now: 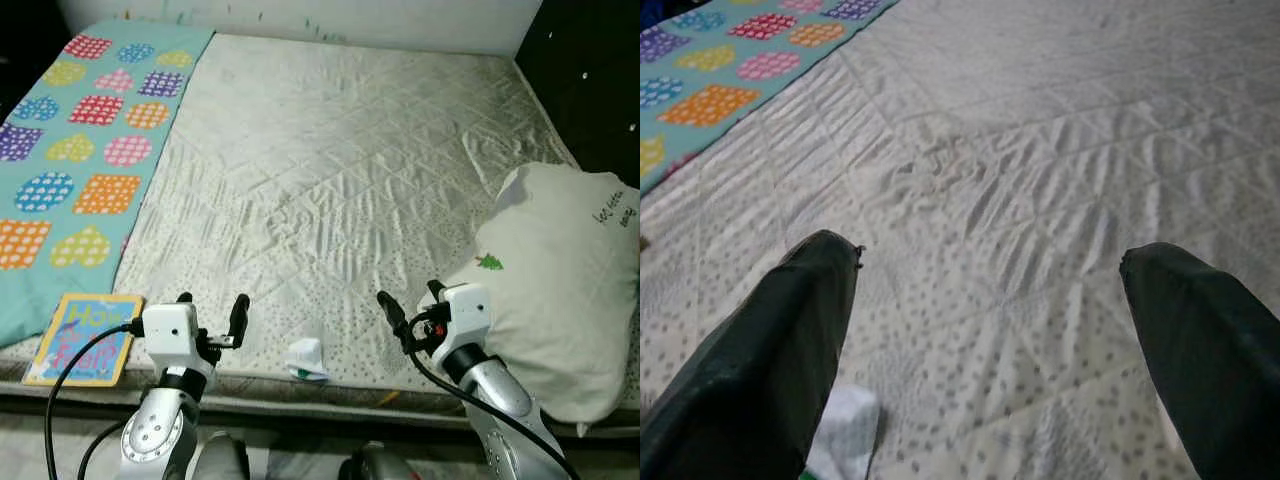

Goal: Clean up the room

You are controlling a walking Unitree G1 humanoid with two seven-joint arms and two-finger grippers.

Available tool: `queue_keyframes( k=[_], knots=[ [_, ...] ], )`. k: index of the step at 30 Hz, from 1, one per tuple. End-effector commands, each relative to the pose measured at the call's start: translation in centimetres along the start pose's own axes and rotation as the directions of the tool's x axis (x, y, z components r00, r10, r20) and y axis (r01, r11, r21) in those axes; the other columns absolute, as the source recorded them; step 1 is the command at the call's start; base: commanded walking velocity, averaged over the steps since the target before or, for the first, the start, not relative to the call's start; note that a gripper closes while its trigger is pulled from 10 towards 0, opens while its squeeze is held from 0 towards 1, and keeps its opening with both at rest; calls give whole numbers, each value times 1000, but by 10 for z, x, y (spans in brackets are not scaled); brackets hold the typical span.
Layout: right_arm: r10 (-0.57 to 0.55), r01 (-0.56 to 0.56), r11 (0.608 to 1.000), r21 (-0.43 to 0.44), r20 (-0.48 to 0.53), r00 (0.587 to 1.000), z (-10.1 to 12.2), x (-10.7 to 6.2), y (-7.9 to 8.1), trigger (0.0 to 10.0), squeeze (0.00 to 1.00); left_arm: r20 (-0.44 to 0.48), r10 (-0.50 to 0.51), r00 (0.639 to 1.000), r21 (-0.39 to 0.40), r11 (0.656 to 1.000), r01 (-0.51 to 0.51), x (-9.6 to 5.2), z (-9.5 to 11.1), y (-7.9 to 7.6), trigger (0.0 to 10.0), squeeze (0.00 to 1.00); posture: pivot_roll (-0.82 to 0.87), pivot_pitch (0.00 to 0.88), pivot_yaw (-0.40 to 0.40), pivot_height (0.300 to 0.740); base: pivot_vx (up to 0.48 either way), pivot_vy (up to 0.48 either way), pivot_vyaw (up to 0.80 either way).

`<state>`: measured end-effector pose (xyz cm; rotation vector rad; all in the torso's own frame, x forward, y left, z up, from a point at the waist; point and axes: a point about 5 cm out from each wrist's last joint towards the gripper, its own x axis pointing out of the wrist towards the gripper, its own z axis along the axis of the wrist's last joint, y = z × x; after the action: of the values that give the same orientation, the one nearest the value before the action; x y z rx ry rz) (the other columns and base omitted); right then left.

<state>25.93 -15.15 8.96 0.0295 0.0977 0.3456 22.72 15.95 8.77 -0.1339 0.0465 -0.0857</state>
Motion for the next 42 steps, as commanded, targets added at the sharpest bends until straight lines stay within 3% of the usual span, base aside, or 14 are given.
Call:
queue_keyframes(
  k=[1, 7, 13, 15, 16, 17, 18, 20, 23, 42],
  knots=[
    [14, -14, 1000, -1, -7, 1000, -1, -2, 2, 10000, 0, -24, 8, 1000, 4, 1000, -7, -3, -4, 0, 10000, 0, 72, 201, -55, 615, 0, 0, 0],
    [11, -11, 1000, -17, -14, 1000, 0, -3, 2, 10000, 0, -22, 16, 1000, -2, 1000, -16, -3, -4, 0, 10000, 0, 67, 206, -56, 606, 0, 0, 0],
    [-63, 60, 997, -50, -58, 996, 0, 2, -4, 10000, 0, -19, 52, 998, -15, 999, -52, -2, -3, 4, 10000, 0, 57, 214, -57, 606, 0, 0, 0],
    [-21, 18, 994, -107, -26, 999, 7, 6, 1, 10000, 0, -22, 57, 998, -21, 998, -58, -3, -3, 4, 10000, 0, 57, 217, -59, 606, 0, 0, 0],
    [-21, 18, 994, -107, -26, 999, 7, 6, 1, 10000, 0, -22, 57, 998, -21, 998, -58, -3, -3, 4, 10000, 0, 57, 217, -59, 606, 0, 0, 0],
    [-22, 21, 999, -33, -45, 999, 7, 7, 4, 10000, 0, -22, 58, 998, -22, 998, -59, -3, -3, 4, 10000, 0, 57, 219, -59, 606, 0, 0, 0],
    [-33, 32, 999, -21, -53, 998, 7, 7, 4, 10000, 0, -22, 59, 998, -23, 998, -59, -3, -3, 4, 10000, 0, 57, 219, -59, 606, 0, 0, 0],
    [-10, 8, 997, -79, -27, 1000, 11, 8, 3, 10000, 0, -23, 61, 998, -24, 998, -61, -3, -3, 4, 10000, 0, 57, 223, -59, 606, 0, 0, 0],
    [9, -9, 999, -30, -17, 1000, 12, 6, 4, 10000, 0, -25, 63, 998, -27, 998, -64, -4, -3, 4, 10000, 0, 55, 227, -59, 606, 0, 0, 0],
    [106, -107, 994, -24, -20, 994, 14, 0, 15, 10000, 0, -30, 54, 998, -43, 998, -55, -3, -2, 3, 10000, 0, 50, 251, -56, 567, 0, 0, 0]
  ],
)
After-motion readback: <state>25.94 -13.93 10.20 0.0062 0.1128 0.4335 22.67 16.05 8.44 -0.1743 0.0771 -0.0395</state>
